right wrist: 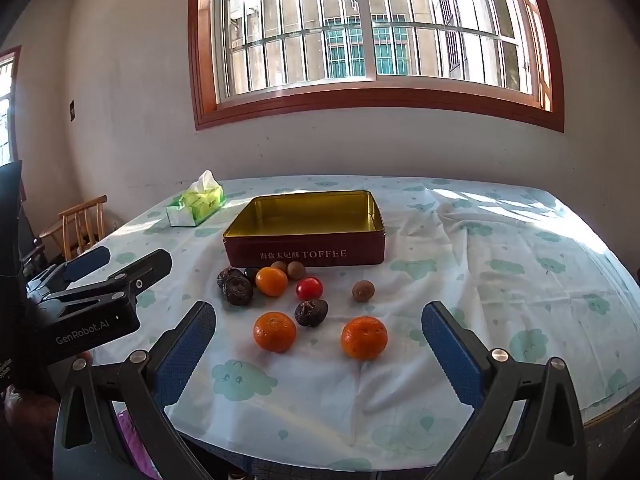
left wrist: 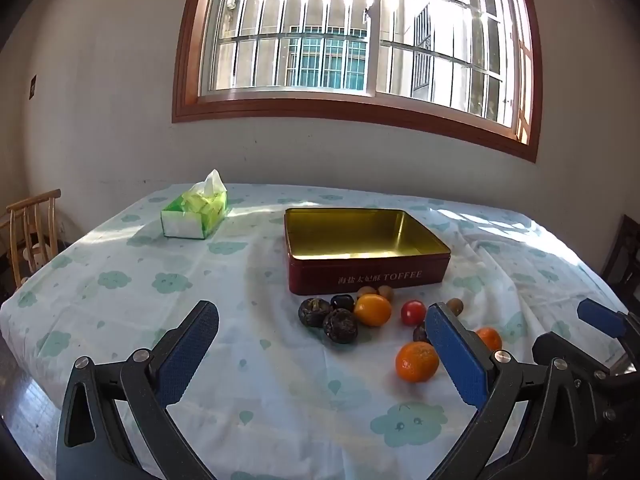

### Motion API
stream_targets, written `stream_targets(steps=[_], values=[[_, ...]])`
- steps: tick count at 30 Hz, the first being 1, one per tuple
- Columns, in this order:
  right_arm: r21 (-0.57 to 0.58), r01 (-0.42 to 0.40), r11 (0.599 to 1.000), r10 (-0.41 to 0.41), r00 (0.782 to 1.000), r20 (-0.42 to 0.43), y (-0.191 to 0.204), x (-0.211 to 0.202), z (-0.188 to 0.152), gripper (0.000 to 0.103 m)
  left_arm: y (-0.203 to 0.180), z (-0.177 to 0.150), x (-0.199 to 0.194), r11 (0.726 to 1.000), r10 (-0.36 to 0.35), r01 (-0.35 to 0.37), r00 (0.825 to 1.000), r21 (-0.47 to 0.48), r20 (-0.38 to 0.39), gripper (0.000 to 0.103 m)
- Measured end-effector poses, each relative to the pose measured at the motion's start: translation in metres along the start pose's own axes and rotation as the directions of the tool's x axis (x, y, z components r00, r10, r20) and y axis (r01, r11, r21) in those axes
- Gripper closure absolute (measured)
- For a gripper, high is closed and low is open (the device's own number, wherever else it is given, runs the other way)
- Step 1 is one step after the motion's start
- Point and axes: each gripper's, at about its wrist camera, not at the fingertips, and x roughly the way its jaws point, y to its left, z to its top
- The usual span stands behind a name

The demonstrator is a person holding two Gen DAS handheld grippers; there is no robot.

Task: Organize fruits
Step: 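Move both open grippers toward the loose fruits beside the tin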

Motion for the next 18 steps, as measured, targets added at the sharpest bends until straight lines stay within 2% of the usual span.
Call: stream_targets(steps=[2, 6, 8, 13, 15, 18], values=[[-0.003, 0.006, 1.000, -0.006, 1.000, -0.007, -0.003, 0.003, -0.002, 0.003, -0.003, -0.003, 0.005, 1.000, -0.018, 0.018, 1.000, 0.010, -0.022, 0.000], [0.013, 0.013, 1.000, -0.012, 0.999, -0.037, -0.014, 0.009, -0.007, 0.021, -0.014, -0.010, 0.019, 0.996, -0.062, 0.066, 0.995, 0.052, -0.072, 0.003], [0.028, 0.016, 0.999, -0.015, 0.998, -0.058, -0.021, 0.013, -0.011, 0.025, -0.021, -0.012, 0.026, 0.992, -0.084, 0.092, 0.992, 0.081, -0.096, 0.007], [0.069, 0.034, 0.997, -0.028, 0.996, -0.087, -0.037, 0.020, -0.019, 0.026, -0.044, -0.013, 0.048, 0.975, -0.145, 0.169, 0.976, 0.145, -0.164, 0.021], [0.090, 0.036, 0.995, -0.027, 0.995, -0.097, -0.043, 0.021, -0.021, 0.026, -0.051, -0.014, 0.061, 0.968, -0.162, 0.196, 0.964, 0.154, -0.211, 0.033], [0.120, 0.034, 0.992, -0.021, 0.994, -0.105, -0.050, 0.023, -0.023, 0.026, -0.058, -0.017, 0.079, 0.962, -0.173, 0.219, 0.949, 0.160, -0.263, 0.035]])
